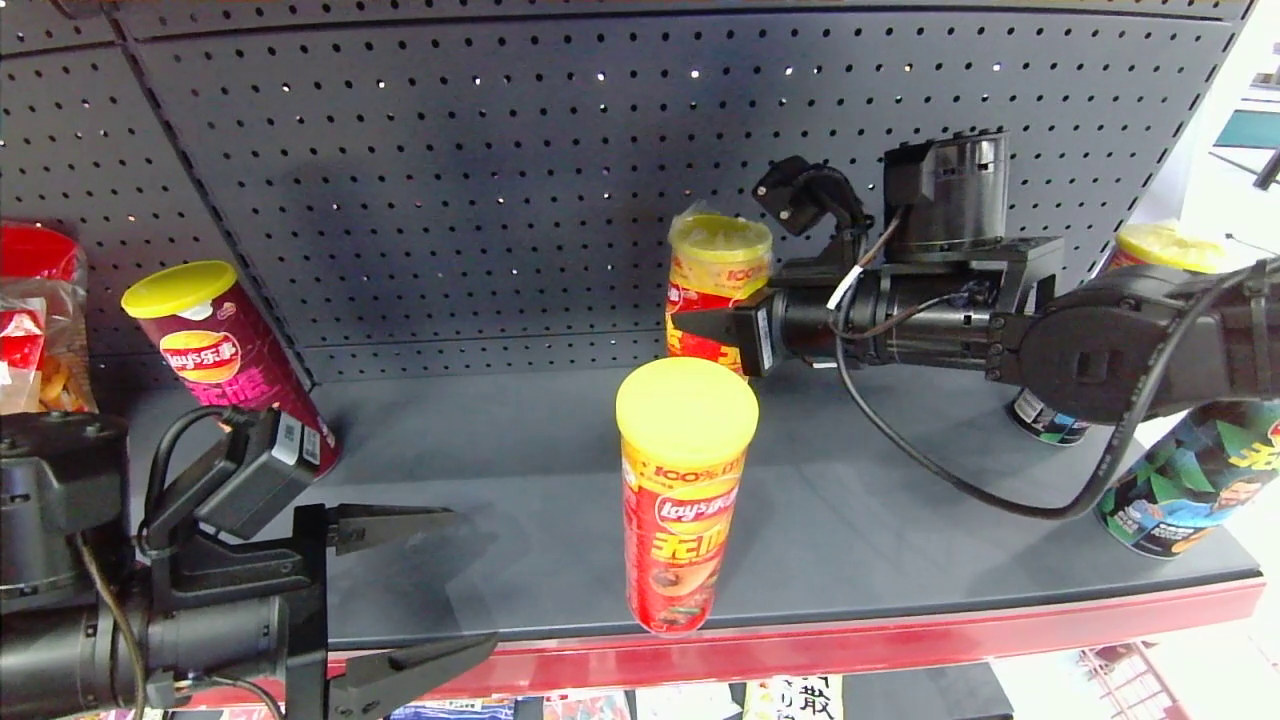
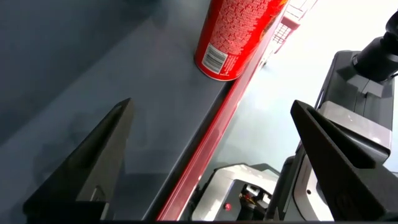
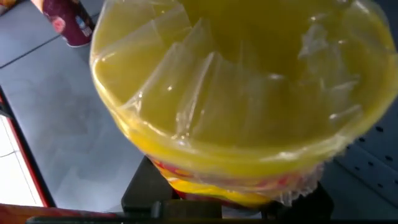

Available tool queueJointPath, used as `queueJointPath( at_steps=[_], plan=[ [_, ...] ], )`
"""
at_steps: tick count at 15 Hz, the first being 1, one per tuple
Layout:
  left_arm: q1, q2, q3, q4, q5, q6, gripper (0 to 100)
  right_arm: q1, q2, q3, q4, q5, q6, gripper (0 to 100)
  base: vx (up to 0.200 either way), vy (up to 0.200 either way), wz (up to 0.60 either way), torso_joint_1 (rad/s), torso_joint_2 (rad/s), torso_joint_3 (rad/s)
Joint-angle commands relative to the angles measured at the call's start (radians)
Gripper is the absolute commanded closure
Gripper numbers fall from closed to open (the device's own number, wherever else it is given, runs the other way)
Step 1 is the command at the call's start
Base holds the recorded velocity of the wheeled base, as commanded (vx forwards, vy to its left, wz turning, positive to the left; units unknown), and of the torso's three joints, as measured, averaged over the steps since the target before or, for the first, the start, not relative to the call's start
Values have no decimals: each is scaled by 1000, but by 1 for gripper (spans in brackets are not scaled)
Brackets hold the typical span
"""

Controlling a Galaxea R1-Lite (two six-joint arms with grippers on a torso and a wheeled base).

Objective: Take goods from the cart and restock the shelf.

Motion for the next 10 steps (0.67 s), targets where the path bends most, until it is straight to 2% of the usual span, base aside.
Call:
queueJointPath(
  at_steps=[1, 7, 8, 10],
  plan=[
    [0, 3, -1, -1, 0, 0, 0, 6, -6, 5, -1, 1, 0, 100, 0, 0, 0, 0, 0, 0],
    [0, 6, -1, -1, -2, 0, 0, 13, 12, 11, -1, 2, -1, 100, 0, 0, 0, 0, 0, 0],
    [0, 8, -1, -1, -2, 0, 0, 13, 11, 17, -1, 2, -1, 0, 0, 0, 0, 0, 0, 0],
    [0, 12, -1, -1, -2, 0, 0, 11, 3, 46, -2, 2, -3, 0, 0, 0, 0, 0, 0, 0]
  ],
)
